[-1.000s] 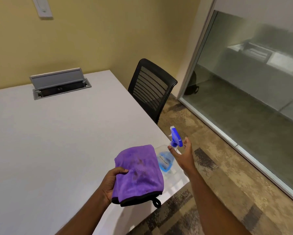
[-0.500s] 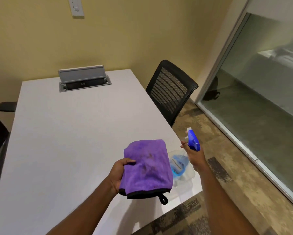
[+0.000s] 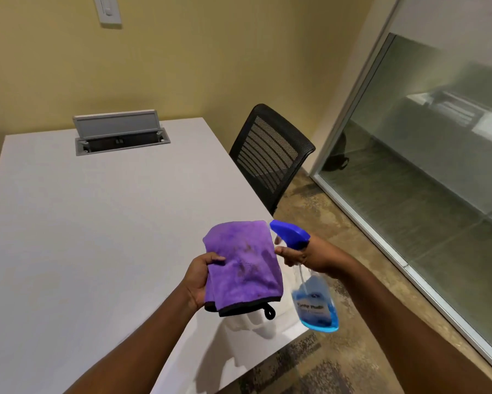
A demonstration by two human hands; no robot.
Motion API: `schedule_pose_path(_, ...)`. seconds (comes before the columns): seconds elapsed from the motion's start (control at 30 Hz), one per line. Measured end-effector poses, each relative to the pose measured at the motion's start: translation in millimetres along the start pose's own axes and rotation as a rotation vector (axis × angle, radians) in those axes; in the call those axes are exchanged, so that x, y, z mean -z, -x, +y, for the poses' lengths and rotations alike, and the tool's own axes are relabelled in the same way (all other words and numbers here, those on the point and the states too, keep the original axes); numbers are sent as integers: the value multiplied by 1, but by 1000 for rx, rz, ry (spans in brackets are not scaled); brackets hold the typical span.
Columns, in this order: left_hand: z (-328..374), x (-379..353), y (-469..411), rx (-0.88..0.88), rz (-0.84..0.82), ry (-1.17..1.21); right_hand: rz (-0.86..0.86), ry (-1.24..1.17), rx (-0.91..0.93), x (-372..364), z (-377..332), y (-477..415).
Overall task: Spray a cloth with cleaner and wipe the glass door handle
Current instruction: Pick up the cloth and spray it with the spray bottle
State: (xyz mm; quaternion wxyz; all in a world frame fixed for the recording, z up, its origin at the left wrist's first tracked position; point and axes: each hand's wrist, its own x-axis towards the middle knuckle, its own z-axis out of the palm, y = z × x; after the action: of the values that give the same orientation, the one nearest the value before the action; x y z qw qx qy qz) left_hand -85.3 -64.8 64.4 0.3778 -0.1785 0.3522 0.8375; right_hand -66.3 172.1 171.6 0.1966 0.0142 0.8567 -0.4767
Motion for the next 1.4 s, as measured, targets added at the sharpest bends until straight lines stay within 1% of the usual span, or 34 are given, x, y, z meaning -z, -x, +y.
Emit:
schedule_pose_path(0.17,-3,-7,-6,3,-47,-21,-89,71,-80,-18,9,10)
schedule_pose_path(0.2,-3,-8,-6,9,-57,-25,-87,108,-87,-21,10,11)
schedule_pose_path(0.27,-5,-9,-8,23,-73,-37,-25,162,-95,-26,9,14)
schedule_pose_path(0.33,-7,-9,-9,27,-82,-46,18,194,-62,-28,8,18)
schedule_pose_path(0.4,-9,-10,-11,28,-85,-46,-26,237,-7,-26,8,23)
schedule_pose_path(0.47,-11,-10,-12,34,-93,-44,-47,218,4,-27,10,29)
schedule_pose_path(0.53,-12,-11,-13,42,-99,-47,-33,149,-5,-29,12,33)
schedule_pose_path(0.6,-14,-12,-13,52,-89,-66,-37,132,10,-33,13,36)
schedule_pose_path(0.73,-18,-16,-10,72,-84,-88,-52,178,21,-43,11,37)
schedule_pose_path(0.87,-18,-15,-8,60,-101,-68,-26,266,47,-52,16,38)
schedule_pose_path(0.93,-18,-12,-9,52,-102,-51,-53,290,57,-52,20,41)
schedule_pose_path(1.07,-16,-7,-11,40,-72,-50,-90,244,86,-52,24,48)
schedule_pose_path(1.2,-16,-6,-11,45,-73,-51,-73,222,80,-57,26,47)
schedule_pose_path(1.3,-17,-6,-11,50,-79,-53,-34,164,32,-63,28,46)
schedule_pose_path(1.4,-18,-7,-11,58,-77,-64,-2,175,-6,-68,30,45)
